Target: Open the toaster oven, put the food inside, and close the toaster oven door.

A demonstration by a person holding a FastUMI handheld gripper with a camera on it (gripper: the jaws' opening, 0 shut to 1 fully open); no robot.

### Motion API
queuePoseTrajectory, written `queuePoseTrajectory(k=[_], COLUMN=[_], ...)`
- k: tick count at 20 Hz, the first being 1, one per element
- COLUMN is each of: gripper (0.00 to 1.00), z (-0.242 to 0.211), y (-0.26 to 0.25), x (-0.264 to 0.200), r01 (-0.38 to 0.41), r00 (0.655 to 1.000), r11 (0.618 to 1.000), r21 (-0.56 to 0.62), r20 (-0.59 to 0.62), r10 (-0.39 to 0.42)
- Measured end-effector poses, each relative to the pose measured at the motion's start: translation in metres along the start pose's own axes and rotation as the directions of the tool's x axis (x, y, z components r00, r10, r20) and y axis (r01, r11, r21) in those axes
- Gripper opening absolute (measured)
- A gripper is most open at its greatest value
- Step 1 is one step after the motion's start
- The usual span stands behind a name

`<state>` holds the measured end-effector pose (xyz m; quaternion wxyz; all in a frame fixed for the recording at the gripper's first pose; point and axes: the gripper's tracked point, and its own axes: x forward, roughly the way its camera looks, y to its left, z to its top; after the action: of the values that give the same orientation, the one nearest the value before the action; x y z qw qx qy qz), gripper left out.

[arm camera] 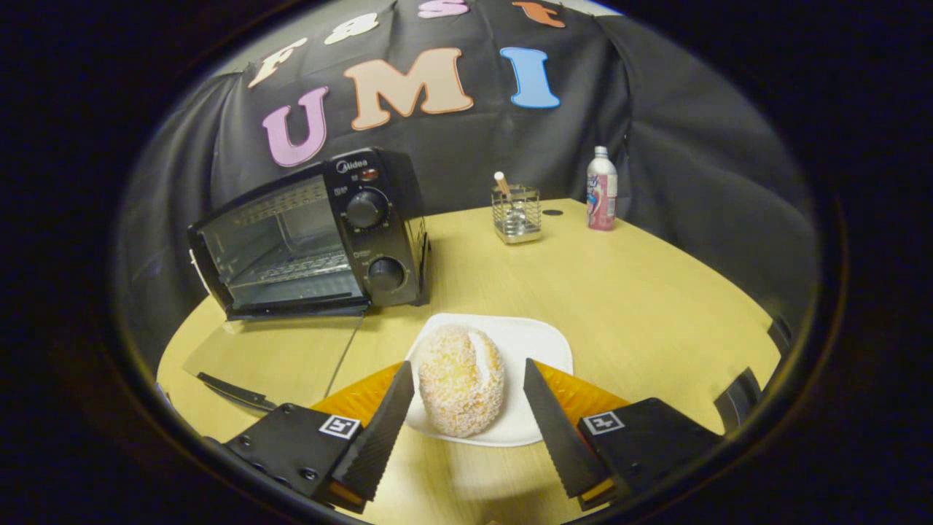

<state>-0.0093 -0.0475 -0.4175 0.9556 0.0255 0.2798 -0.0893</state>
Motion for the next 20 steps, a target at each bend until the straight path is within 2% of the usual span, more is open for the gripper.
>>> queuePoseTrajectory(k=[9,10,12,16,20], gripper=[0.75,0.70,0.70,0.70,0.71], z=[-0.003,-0.003,0.000,0.006,0.008], y=[0.007,0.007,0.009,0.018,0.044], x=[0.015,0.013,0.011,-0.014,-0.038], r01=[-0.012,-0.009,-0.019,-0.077,-0.177], r00=[1.000,1.000,1.000,0.997,0.984], r11=[1.000,0.999,0.996,0.975,0.938], r21=[0.014,0.031,0.087,0.210,0.297], r20=[-0.023,-0.026,-0.017,0.025,0.054], r10=[0.013,0.010,0.020,0.073,0.169])
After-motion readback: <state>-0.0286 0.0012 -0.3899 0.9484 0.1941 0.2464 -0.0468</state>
